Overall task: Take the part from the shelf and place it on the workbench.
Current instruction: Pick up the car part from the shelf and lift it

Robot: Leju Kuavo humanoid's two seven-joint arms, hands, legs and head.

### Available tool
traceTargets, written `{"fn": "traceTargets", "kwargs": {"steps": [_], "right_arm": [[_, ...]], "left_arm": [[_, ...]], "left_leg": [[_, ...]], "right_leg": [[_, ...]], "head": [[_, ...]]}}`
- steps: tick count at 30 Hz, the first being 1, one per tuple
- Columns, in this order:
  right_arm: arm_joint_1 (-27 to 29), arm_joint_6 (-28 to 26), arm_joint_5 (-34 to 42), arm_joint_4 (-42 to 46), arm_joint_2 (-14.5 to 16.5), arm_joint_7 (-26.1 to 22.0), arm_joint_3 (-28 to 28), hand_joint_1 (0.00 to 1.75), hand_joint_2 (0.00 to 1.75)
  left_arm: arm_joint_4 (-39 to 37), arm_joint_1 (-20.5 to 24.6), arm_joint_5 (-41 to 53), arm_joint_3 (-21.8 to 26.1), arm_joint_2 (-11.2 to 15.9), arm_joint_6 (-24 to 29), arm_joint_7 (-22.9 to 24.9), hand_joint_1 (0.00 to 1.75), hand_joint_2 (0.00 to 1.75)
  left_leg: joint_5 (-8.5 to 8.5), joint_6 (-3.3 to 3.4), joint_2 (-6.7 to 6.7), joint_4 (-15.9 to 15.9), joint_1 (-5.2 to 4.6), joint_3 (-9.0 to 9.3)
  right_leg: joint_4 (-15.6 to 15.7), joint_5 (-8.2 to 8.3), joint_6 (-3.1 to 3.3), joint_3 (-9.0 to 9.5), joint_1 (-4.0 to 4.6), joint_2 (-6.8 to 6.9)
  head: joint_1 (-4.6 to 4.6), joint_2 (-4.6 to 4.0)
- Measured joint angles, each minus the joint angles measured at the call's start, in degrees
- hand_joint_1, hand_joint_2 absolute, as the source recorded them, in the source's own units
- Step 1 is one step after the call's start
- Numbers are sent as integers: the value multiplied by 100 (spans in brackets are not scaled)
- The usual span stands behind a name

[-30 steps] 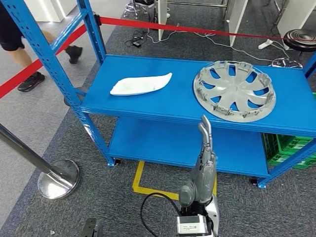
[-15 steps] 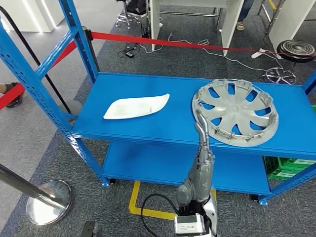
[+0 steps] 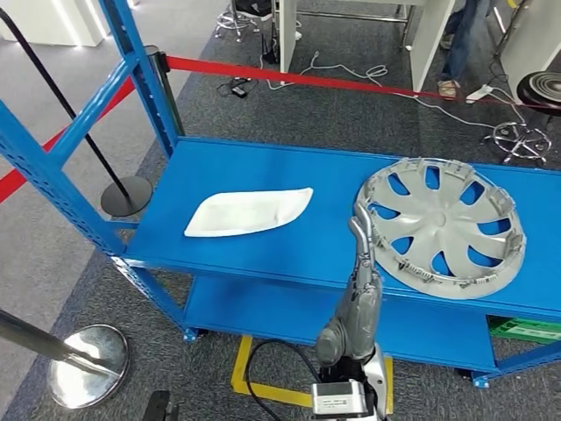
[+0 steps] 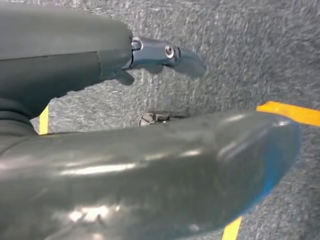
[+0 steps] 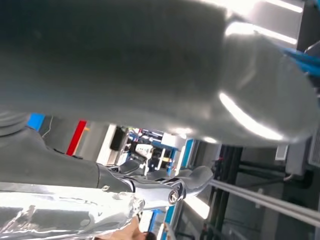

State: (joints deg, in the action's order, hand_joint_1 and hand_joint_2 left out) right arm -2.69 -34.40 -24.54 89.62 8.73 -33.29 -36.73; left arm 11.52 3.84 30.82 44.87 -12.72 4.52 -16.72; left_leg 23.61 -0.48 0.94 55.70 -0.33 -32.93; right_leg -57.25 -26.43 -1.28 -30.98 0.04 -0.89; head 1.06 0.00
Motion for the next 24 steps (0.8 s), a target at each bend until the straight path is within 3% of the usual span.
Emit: {"fn": "traceTargets", "kwargs": {"steps": [2,3,6,7,8,10,11,12,14,17,19,21,22,23,24], "right_arm": [[-1,1,-3,1,5,-1,-2,0,0],[0,1,-4,2,7,-1,-2,0,0],[1,2,-3,1,7,1,-3,0,0],[1,2,-2,1,6,2,-3,0,0],[1,0,-2,1,5,2,-3,0,0],[1,-5,-3,2,5,3,-3,0,0],[1,-7,-3,3,5,3,-2,0,0],[1,-9,-4,5,4,5,0,0,0],[2,-10,-5,11,2,13,3,0,0],[3,-10,-12,25,-1,21,4,0,0],[4,-3,-27,37,-7,42,5,0,0],[5,17,-47,39,-11,90,6,0,0],[6,31,-62,39,-14,120,7,0,0],[6,39,-91,39,-15,151,9,0,0],[6,39,-140,39,-16,182,13,0,0]], "left_arm": [[1,16,3,1,-6,1,2,0,0],[2,27,4,1,-7,1,2,0,0],[2,29,5,5,-4,1,2,0,0],[2,23,8,7,-2,1,2,0,0],[2,19,12,10,-1,1,-1,0,0],[2,17,25,15,-2,0,-9,0,0],[2,21,31,19,-8,-1,-12,0,0],[2,30,35,24,-15,-3,-14,0,0],[2,45,40,32,-30,-8,-15,0,0],[2,41,41,38,-40,-10,-17,0,0],[2,46,40,42,-43,-9,-17,0,0],[2,49,39,44,-44,4,-17,0,0],[2,44,39,45,-47,17,-17,0,0],[2,36,39,46,-51,33,-21,0,0],[2,28,40,48,-58,53,-33,0,0]], "left_leg": [[92,-65,-12,105,3,-47],[206,-103,-18,319,6,-156],[599,-179,-27,1443,45,-803],[592,-190,-27,1654,58,-957],[457,-198,-28,1634,69,-996],[-46,-211,-41,1020,92,-763],[-224,-218,-55,643,96,-585],[-297,-201,-68,351,100,-442],[-212,-135,-78,139,89,-329],[-127,-1,-74,122,90,-294],[-86,67,-77,110,90,-250],[-45,105,-79,113,72,-221],[-22,112,-77,114,63,-201],[3,113,-73,115,57,-168],[34,108,-65,116,52,-120]], "right_leg": [[32,-5,45,40,-27,5],[50,-12,72,69,-45,13],[56,-63,124,121,-57,21],[56,-87,123,146,-60,14],[56,-118,114,186,-66,5],[56,-204,71,294,-80,-11],[51,-261,36,332,-74,-16],[44,-310,1,350,-62,-21],[56,-377,-64,356,-37,-26],[-8,-480,-152,374,-53,-4],[-551,-749,-190,108,-56,26],[-1384,-1056,-195,-410,-53,38],[-1655,-1081,-189,-622,-52,38],[-1702,-967,-177,-731,-51,38],[-1509,-730,-158,-721,-51,38]], "head": [[14,0],[25,0],[47,0],[48,0],[48,0],[48,0],[56,0],[66,0],[63,0],[33,0],[8,0],[-4,0],[-3,0],[-3,0],[-3,0]]}}
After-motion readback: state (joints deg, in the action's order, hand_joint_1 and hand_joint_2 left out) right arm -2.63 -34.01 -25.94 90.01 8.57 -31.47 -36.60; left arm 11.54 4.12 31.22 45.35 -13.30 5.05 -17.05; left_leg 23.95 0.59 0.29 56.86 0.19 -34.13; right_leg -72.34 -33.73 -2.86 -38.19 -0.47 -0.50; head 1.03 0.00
